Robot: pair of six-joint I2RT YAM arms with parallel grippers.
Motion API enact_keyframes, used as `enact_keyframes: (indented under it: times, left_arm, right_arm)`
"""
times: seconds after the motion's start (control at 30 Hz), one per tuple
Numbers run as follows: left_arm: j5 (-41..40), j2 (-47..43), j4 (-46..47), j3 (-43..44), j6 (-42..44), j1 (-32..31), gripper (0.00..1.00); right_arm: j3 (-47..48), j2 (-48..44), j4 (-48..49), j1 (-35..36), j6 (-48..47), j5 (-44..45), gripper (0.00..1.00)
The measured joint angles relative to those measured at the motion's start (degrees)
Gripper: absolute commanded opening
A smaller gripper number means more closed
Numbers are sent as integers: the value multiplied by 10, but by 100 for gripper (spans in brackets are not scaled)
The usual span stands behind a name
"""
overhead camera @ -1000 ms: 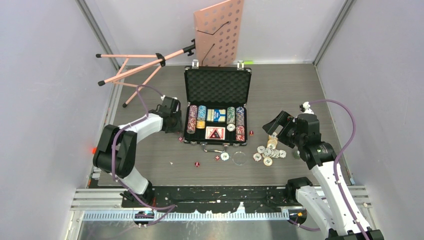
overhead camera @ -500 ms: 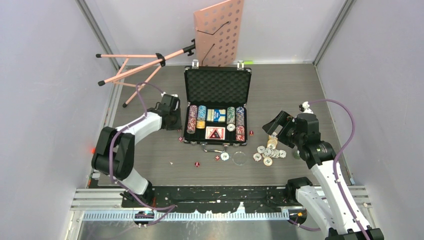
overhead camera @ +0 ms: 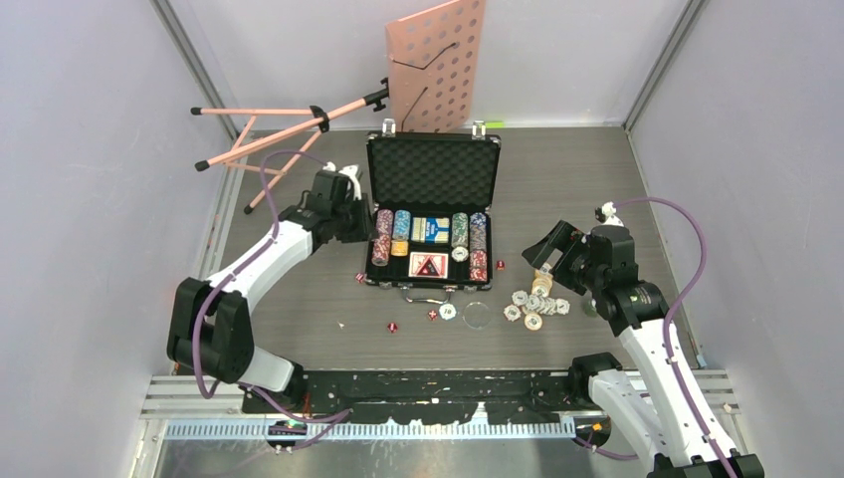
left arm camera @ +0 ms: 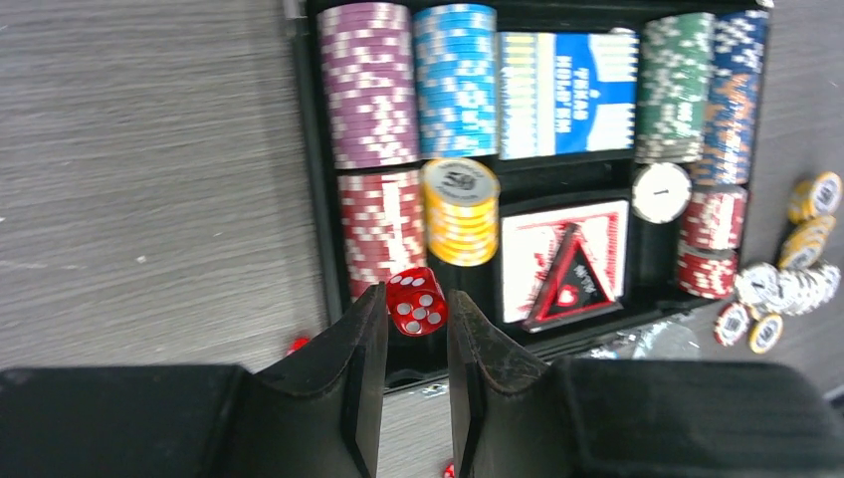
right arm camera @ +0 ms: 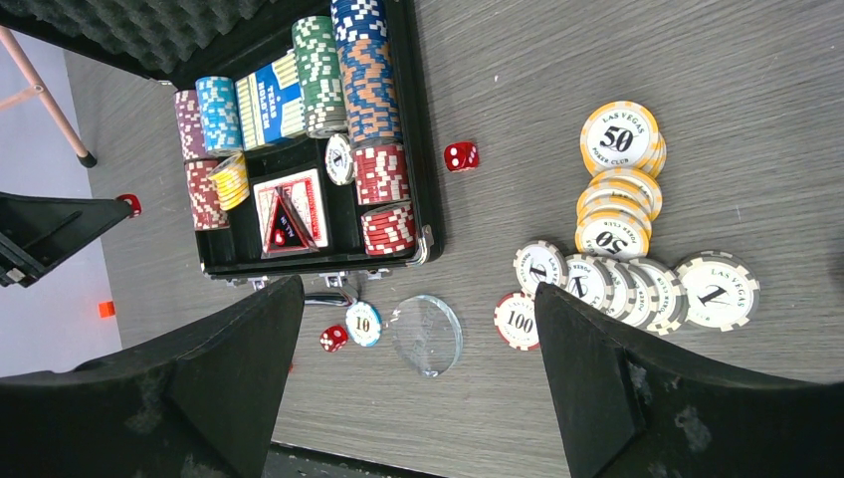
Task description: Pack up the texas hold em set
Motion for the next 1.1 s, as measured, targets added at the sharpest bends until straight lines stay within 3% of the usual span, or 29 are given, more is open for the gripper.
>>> enact_keyframes:
  times: [0.6, 1.1]
  left_arm:
    - [12, 134, 3, 113, -1, -136, 16]
    - [-54, 214, 2, 149, 42, -148, 18]
  right_arm:
    - [0, 0, 1, 0, 0, 0, 92]
    - [0, -12, 0, 0, -1, 0, 92]
